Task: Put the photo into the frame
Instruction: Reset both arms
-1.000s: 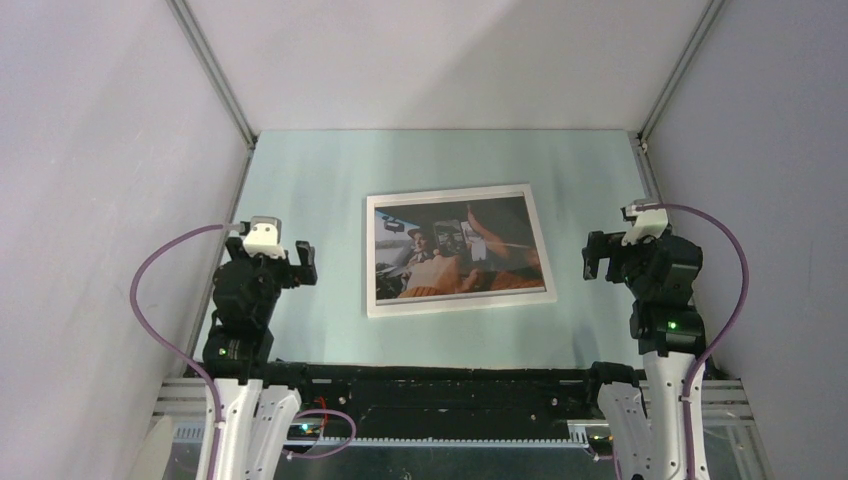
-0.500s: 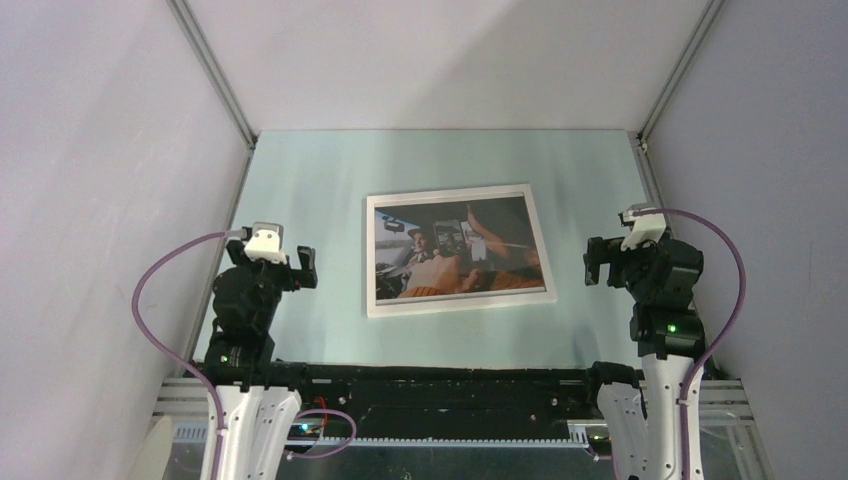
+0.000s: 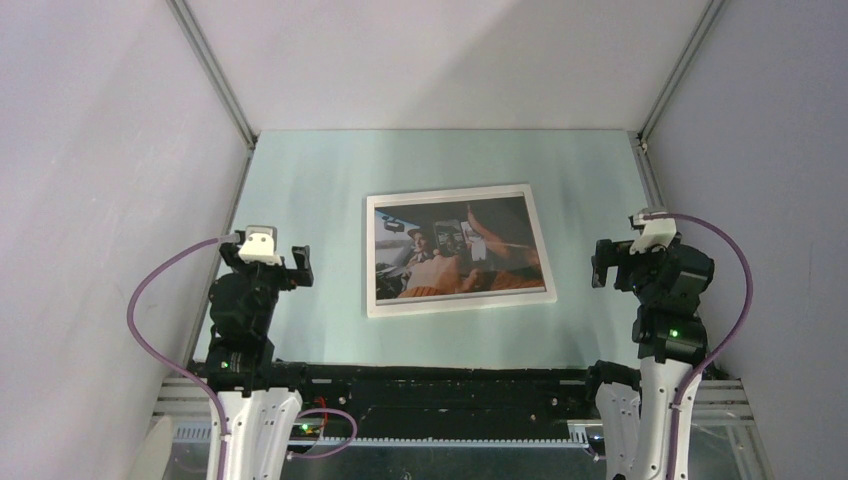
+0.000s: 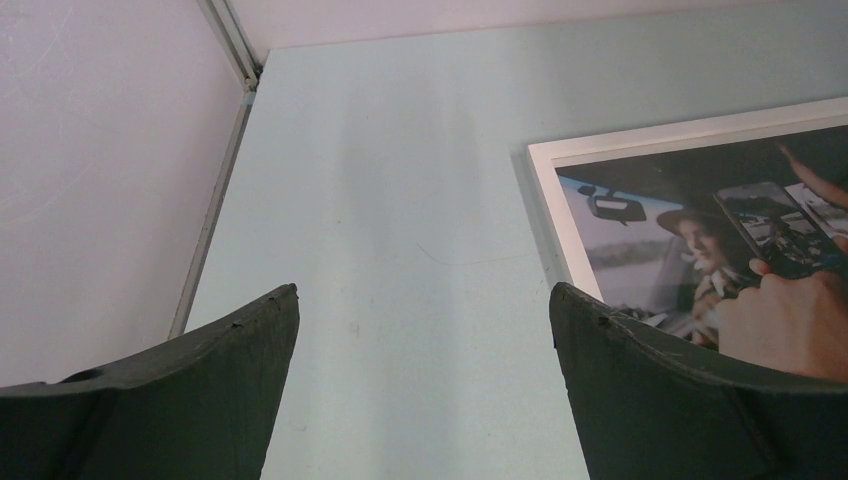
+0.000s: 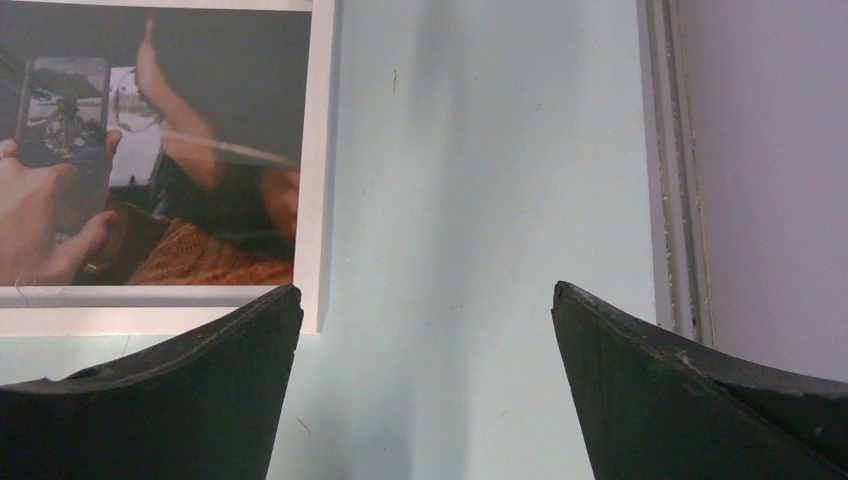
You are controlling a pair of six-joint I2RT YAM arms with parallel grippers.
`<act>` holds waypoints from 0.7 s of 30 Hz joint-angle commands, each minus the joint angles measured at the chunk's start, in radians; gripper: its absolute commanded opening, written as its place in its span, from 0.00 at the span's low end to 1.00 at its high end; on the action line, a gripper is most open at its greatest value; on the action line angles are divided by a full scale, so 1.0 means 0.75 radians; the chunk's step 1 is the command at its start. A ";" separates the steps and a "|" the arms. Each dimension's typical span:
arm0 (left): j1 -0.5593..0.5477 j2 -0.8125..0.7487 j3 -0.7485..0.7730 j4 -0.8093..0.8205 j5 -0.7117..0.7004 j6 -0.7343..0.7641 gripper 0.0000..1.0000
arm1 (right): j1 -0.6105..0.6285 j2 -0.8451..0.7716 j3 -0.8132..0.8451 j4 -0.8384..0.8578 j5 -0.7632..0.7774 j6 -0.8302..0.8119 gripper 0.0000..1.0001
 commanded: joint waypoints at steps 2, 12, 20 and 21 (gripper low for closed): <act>0.017 0.005 -0.011 0.053 0.005 0.035 1.00 | -0.027 -0.035 -0.001 0.009 -0.070 -0.024 0.99; 0.019 -0.013 -0.014 0.055 -0.003 0.048 1.00 | -0.034 -0.080 0.000 0.011 -0.089 -0.026 0.99; 0.019 -0.013 -0.017 0.058 0.000 0.051 1.00 | -0.033 -0.127 0.000 0.017 -0.095 -0.024 1.00; 0.019 -0.013 -0.017 0.057 0.000 0.052 1.00 | -0.033 -0.130 0.000 0.017 -0.094 -0.025 1.00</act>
